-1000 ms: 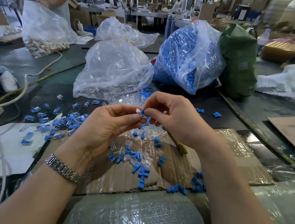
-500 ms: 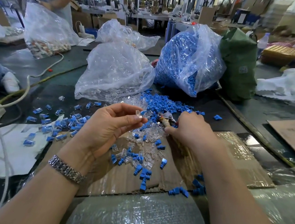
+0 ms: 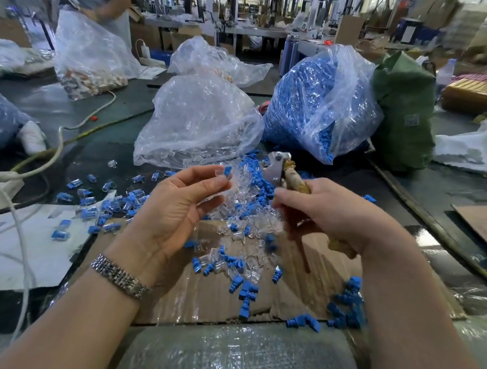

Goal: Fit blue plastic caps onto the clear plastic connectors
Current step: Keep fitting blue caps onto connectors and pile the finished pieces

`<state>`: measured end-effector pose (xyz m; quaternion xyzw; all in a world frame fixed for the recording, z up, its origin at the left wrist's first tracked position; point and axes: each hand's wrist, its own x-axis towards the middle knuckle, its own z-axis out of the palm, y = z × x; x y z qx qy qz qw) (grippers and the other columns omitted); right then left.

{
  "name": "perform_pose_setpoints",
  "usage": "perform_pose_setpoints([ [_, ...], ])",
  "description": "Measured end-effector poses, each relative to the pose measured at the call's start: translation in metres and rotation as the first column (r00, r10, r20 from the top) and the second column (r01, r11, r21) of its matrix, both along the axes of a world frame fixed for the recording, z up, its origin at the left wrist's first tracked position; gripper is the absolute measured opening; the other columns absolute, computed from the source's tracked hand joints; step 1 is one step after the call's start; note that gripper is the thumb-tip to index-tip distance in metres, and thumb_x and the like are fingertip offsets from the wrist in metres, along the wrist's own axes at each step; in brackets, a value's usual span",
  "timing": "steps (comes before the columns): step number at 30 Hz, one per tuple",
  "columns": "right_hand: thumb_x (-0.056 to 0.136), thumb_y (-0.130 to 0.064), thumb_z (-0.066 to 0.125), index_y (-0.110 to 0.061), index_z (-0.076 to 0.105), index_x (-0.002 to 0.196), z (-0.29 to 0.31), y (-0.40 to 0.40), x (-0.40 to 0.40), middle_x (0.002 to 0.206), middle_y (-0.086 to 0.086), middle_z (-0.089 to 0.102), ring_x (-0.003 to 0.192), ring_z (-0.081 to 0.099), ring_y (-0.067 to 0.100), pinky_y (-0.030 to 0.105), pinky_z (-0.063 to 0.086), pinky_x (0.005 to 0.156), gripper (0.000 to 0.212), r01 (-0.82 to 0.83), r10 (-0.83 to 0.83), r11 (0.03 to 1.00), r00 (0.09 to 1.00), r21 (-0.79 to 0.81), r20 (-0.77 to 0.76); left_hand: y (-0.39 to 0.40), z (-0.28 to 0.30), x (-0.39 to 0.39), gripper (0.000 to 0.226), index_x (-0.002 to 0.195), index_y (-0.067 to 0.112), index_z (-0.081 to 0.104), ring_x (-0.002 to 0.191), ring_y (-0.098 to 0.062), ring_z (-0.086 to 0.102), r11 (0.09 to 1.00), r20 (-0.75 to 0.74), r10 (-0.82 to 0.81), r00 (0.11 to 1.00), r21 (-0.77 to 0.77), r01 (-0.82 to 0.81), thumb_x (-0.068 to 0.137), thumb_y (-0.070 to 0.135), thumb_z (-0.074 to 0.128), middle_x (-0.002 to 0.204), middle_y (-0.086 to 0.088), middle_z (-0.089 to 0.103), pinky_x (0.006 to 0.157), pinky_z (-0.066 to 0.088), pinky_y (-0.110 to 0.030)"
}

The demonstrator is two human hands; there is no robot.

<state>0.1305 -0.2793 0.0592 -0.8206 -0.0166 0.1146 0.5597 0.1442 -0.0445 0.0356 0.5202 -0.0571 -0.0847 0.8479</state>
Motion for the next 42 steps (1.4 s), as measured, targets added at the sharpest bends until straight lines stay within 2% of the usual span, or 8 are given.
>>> perform_pose_setpoints([
  [4, 0.103, -0.021, 0.058, 0.002, 0.068, 0.108, -0.001, 0.013, -0.005, 0.089, 0.012, 0.077, 0.083, 0.076, 0.025, 0.039, 0.062, 0.082, 0.026, -0.198, 0.197, 0.980, 0.978, -0.010, -0.071, 0.001, 0.000, 0.002, 0.017, 0.081, 0.022, 0.082, 0.094, -0.012, 0.073, 1.000, -0.004, 0.026, 1.000, -0.006, -0.026, 0.070, 0.010, 0.076, 0.097, -0.001, 0.077, 0.080, 0.058, -0.025],
  [9, 0.103, -0.024, 0.056, 0.006, 0.063, 0.114, 0.002, 0.021, -0.011, 0.091, 0.008, 0.077, 0.085, 0.076, 0.020, 0.034, 0.059, 0.079, 0.033, -0.279, 0.278, 0.956, 0.960, -0.085, -0.028, -0.003, 0.000, 0.001, 0.015, 0.079, 0.024, 0.082, 0.089, -0.008, 0.070, 0.996, 0.064, 0.027, 0.998, 0.089, -0.032, 0.068, 0.015, 0.077, 0.091, 0.004, 0.076, 0.081, 0.054, -0.026],
  [23, 0.103, -0.043, 0.052, -0.006, 0.062, 0.088, 0.003, 0.031, -0.017, 0.063, 0.001, 0.065, 0.056, 0.067, 0.019, 0.030, 0.056, 0.059, 0.042, -0.222, 0.235, 0.952, 0.971, -0.211, 0.035, -0.005, -0.008, 0.001, 0.023, 0.090, 0.028, 0.081, 0.096, -0.017, 0.069, 0.933, 0.252, 0.104, 0.962, 0.309, -0.182, 0.067, 0.033, 0.082, 0.101, -0.004, 0.078, 0.087, 0.053, -0.032],
  [30, 0.092, -0.062, 0.059, -0.017, 0.069, 0.094, 0.008, 0.018, -0.015, 0.079, 0.001, 0.074, 0.069, 0.072, 0.017, 0.033, 0.060, 0.069, 0.047, -0.165, 0.187, 0.953, 0.980, -0.253, 0.067, 0.001, -0.008, 0.005, 0.014, 0.089, 0.028, 0.079, 0.086, -0.008, 0.070, 0.895, 0.335, 0.167, 0.927, 0.342, -0.285, 0.077, 0.021, 0.080, 0.092, 0.003, 0.077, 0.077, 0.055, -0.018],
  [32, 0.087, -0.060, 0.066, -0.019, 0.068, 0.086, 0.005, 0.006, -0.008, 0.073, -0.002, 0.070, 0.064, 0.066, 0.015, 0.034, 0.054, 0.066, 0.041, -0.008, 0.059, 0.941, 0.988, -0.338, 0.143, 0.008, -0.010, 0.008, 0.017, 0.092, 0.029, 0.075, 0.084, -0.005, 0.069, 0.800, 0.386, 0.212, 0.898, 0.459, -0.386, 0.084, 0.015, 0.079, 0.090, 0.006, 0.075, 0.074, 0.055, -0.017],
  [34, 0.087, -0.045, 0.067, -0.015, 0.063, 0.082, -0.001, -0.004, 0.002, 0.067, -0.001, 0.061, 0.060, 0.055, 0.017, 0.032, 0.042, 0.058, 0.031, 0.165, -0.072, 0.871, 0.975, -0.463, 0.212, 0.014, -0.013, 0.009, 0.018, 0.095, 0.028, 0.072, 0.082, -0.007, 0.068, 0.618, 0.423, 0.247, 0.872, 0.624, -0.478, 0.088, 0.011, 0.075, 0.089, 0.006, 0.072, 0.068, 0.055, -0.017],
  [39, 0.083, -0.023, 0.065, -0.007, 0.056, 0.074, -0.019, -0.004, 0.014, 0.074, 0.014, 0.060, 0.069, 0.058, 0.030, 0.033, 0.038, 0.057, 0.021, 0.280, -0.214, 0.703, 0.960, -0.654, 0.181, 0.021, -0.012, 0.009, 0.015, 0.089, 0.026, 0.071, 0.100, -0.030, 0.060, 0.103, 0.497, 0.234, 0.836, 0.842, -0.529, 0.084, 0.013, 0.069, 0.104, -0.006, 0.060, 0.090, 0.052, -0.050],
  [42, 0.085, -0.031, 0.071, -0.009, 0.056, 0.093, -0.023, -0.001, 0.014, 0.090, 0.010, 0.061, 0.085, 0.060, 0.030, 0.037, 0.049, 0.069, 0.028, 0.248, -0.198, 0.662, 0.968, -0.707, 0.154, 0.015, -0.009, 0.005, 0.015, 0.089, 0.027, 0.068, 0.101, -0.028, 0.058, 0.092, 0.523, 0.140, 0.840, 0.838, -0.537, 0.086, 0.012, 0.068, 0.100, -0.003, 0.055, 0.093, 0.049, -0.050],
])
